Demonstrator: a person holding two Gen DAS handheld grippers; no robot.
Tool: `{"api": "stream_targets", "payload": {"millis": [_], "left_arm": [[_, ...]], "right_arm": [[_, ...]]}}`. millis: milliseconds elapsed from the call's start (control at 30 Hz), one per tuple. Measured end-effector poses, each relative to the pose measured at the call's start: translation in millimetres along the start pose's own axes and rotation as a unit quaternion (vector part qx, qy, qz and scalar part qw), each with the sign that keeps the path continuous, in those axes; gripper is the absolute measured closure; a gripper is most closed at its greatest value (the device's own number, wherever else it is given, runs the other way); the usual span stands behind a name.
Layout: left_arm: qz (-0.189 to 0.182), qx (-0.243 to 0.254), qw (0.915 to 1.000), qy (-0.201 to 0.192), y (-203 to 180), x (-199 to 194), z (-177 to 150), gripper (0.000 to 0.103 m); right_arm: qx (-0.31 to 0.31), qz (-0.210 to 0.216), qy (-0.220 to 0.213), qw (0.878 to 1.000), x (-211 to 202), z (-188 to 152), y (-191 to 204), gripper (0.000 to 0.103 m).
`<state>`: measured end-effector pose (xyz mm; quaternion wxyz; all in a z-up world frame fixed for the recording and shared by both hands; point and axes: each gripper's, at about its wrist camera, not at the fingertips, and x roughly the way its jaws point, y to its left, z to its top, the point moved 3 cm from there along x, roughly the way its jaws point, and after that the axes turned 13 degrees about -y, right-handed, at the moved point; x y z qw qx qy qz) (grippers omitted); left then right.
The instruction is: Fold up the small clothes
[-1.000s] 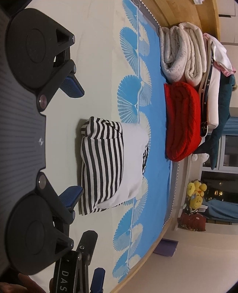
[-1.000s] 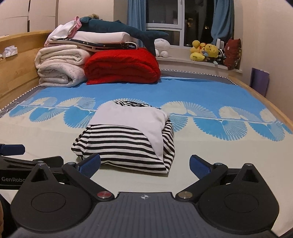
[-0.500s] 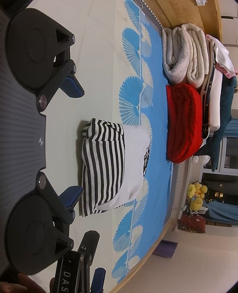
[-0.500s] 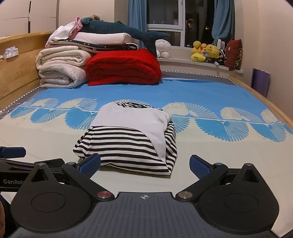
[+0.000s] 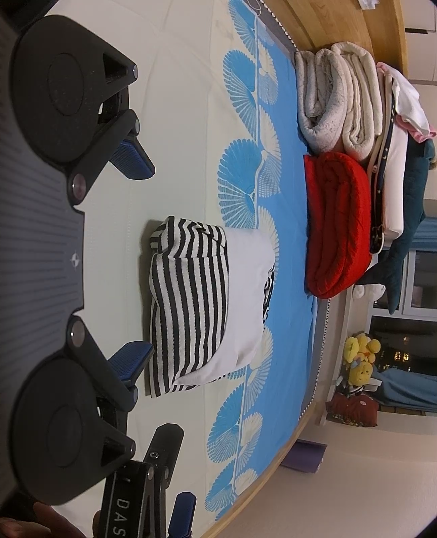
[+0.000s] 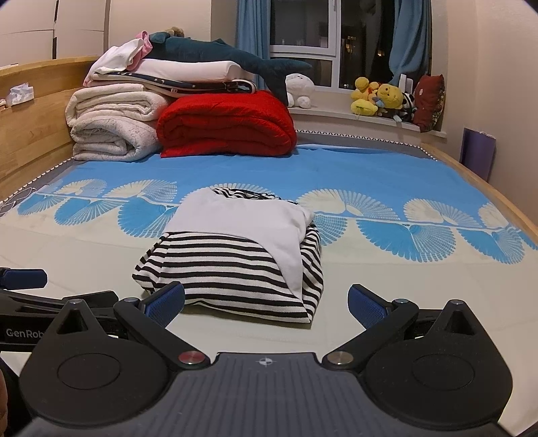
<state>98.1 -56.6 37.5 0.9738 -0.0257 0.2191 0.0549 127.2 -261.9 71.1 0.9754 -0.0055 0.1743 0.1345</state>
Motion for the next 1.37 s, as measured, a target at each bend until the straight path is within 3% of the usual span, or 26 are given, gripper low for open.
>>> {"api": "stream_targets", "payload": {"millis": [1367], "left_arm": [[-0.003,0.001,1.0,0.003,-0.4,2.1,-2.4,0.001]], "right_arm": [[-0.002,-0.001,0.001,1.0,1.0,-0.1,1.8,0.001]]}}
